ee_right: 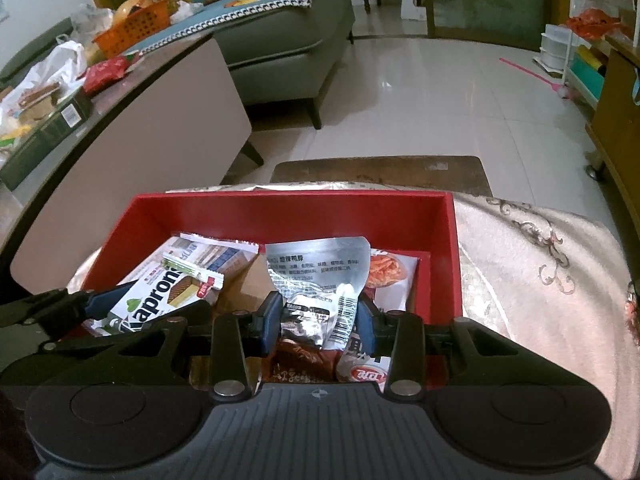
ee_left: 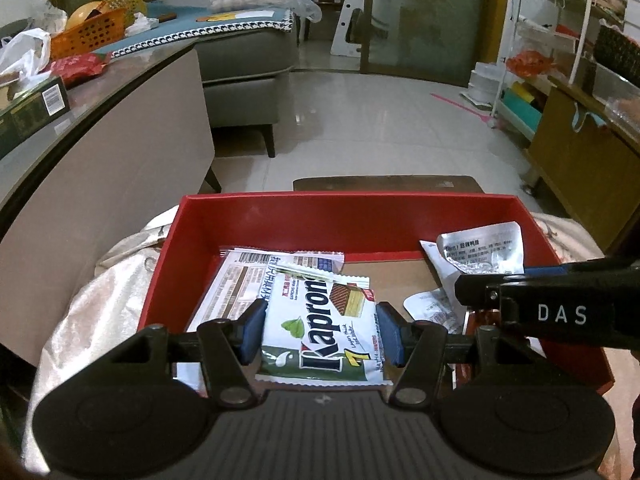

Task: Organize snacks
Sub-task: 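Open both grippers to drop the wafer and sachet into the box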

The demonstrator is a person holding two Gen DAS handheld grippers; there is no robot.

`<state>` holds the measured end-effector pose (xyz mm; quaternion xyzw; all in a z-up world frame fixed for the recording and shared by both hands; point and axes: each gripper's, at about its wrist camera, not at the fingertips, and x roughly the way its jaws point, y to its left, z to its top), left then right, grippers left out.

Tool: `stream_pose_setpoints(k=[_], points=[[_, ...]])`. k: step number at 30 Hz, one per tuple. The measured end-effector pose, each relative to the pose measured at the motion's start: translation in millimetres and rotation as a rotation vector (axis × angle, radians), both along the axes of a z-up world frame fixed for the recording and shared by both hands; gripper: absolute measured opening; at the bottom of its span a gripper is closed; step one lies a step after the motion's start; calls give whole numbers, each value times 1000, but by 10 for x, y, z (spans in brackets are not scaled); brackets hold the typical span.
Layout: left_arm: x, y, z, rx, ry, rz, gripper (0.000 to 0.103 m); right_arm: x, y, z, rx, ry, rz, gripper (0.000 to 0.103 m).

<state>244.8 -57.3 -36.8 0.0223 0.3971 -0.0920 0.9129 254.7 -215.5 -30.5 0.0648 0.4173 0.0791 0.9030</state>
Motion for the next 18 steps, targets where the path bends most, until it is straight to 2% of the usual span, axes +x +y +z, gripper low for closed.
stream_pose_setpoints(k=[8, 10, 14, 18], points=[[18, 43, 33, -25, 7, 3, 53, 56, -2, -47, 6, -4, -6, 50], [13, 40, 43, -19, 3, 6, 57, 53, -17, -30, 12, -14, -12, 50], [-13, 53, 72, -20, -7, 9, 58, 35, -35, 15, 23, -25, -18, 60], [-27, 81, 129, -34, -18, 9, 58, 26, -49, 58, 27, -33, -18, 60]])
